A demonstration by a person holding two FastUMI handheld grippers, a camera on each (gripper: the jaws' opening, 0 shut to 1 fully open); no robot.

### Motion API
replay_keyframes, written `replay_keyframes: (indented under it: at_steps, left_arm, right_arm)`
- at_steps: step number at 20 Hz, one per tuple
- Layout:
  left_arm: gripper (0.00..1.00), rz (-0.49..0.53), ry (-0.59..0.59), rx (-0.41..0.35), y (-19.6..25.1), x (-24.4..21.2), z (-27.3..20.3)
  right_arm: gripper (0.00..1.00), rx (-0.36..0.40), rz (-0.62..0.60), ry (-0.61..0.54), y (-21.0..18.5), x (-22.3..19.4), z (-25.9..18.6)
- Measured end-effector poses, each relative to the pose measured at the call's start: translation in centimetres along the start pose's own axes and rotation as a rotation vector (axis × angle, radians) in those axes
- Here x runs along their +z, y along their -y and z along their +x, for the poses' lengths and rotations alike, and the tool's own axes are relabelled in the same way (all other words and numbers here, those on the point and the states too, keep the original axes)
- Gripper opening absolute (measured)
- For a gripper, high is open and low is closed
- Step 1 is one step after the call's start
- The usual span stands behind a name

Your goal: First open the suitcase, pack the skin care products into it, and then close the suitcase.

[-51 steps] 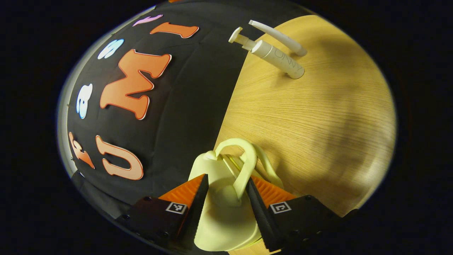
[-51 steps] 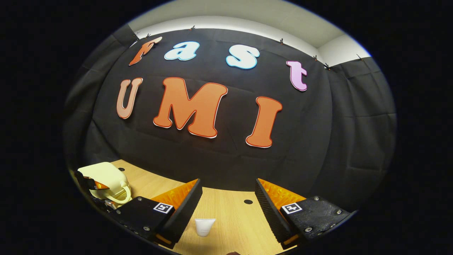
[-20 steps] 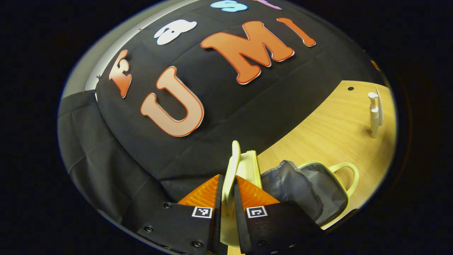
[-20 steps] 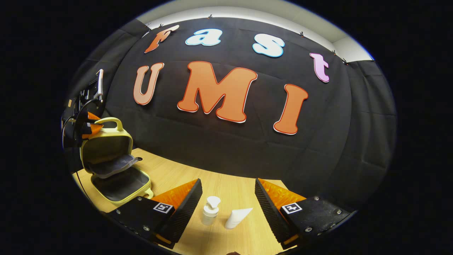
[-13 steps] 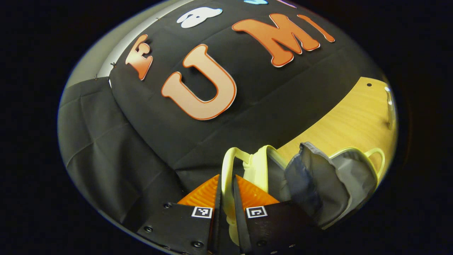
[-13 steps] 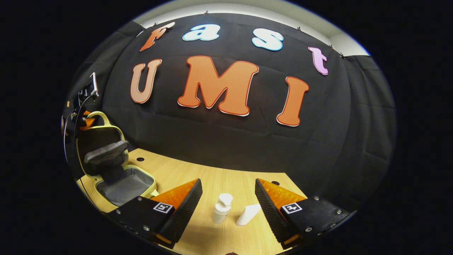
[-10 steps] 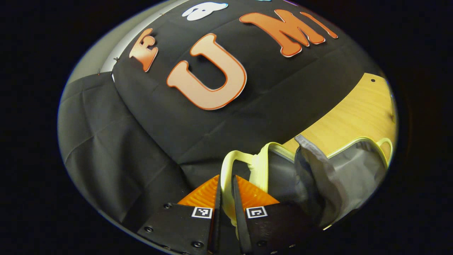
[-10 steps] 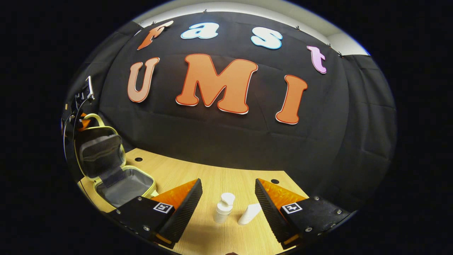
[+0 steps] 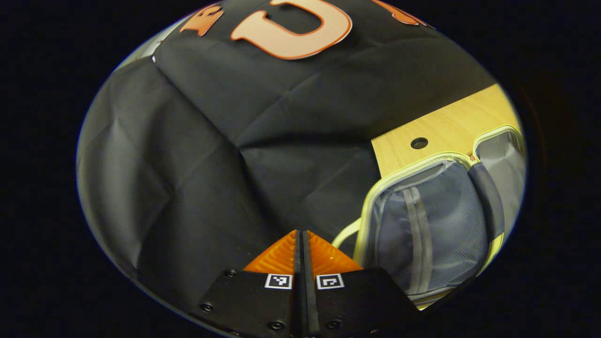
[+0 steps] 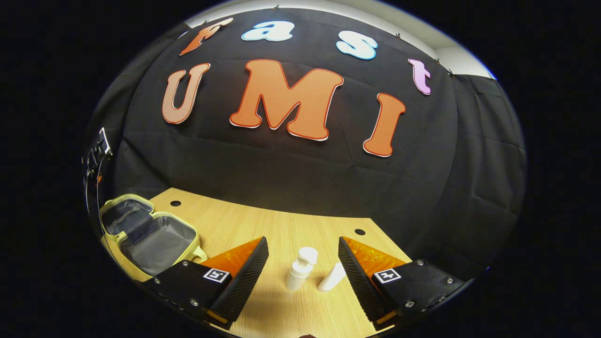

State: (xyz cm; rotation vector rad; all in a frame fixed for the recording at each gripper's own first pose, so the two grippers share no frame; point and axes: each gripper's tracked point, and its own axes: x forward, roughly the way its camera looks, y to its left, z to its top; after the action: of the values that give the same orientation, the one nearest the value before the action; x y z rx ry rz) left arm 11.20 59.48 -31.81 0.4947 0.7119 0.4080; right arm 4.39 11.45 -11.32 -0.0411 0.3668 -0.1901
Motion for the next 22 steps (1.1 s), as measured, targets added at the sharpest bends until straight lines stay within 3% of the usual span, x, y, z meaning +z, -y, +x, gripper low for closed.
replay_keyframes:
  at_steps: [2,4,7,10,11,15,17,18,20,22]
  left_arm:
    - [0.07,-0.065,0.016,-0.02,1.0,0.0,-0.3]
    - [0.29,-0.111,0.068,-0.04,1.4,2.0,-1.9]
    - [0.53,-0.121,0.18,-0.066,2.0,6.4,-5.1]
    - [0.68,-0.137,0.311,-0.097,2.8,11.1,-9.7]
    - [0.77,-0.141,0.355,-0.108,3.2,12.9,-11.4]
    - [0.83,-0.152,0.502,-0.173,7.1,19.1,-17.5]
    - [0.9,-0.161,0.551,-0.219,10.0,22.0,-20.0]
    - [1.0,-0.163,0.568,-0.238,11.6,23.2,-21.1]
    - [0.94,-0.176,0.593,-0.301,15.2,24.9,-23.4]
    - [0.98,-0.189,0.608,-0.379,19.5,26.1,-25.8]
  right_arm:
    - [0.96,-0.013,0.001,-0.021,0.0,-0.8,0.0]
    - [0.96,-0.019,-0.003,-0.045,-0.2,-1.4,0.1]
    - [0.96,-0.027,0.008,-0.063,-0.1,-1.9,0.3]
    - [0.96,0.005,0.029,-0.084,-0.4,-2.6,0.9]
    - [0.96,0.025,0.038,-0.097,-0.5,-2.9,1.0]
    - [0.96,0.009,0.056,-0.077,1.8,-3.2,1.4]
    - [0.96,0.003,0.036,-0.056,3.2,-3.1,1.5]
    - [0.96,-0.002,0.024,-0.048,4.0,-3.1,1.7]
    - [0.96,-0.002,0.016,-0.044,5.6,-3.4,2.0]
    - [0.96,-0.007,0.01,-0.049,7.1,-4.0,2.3]
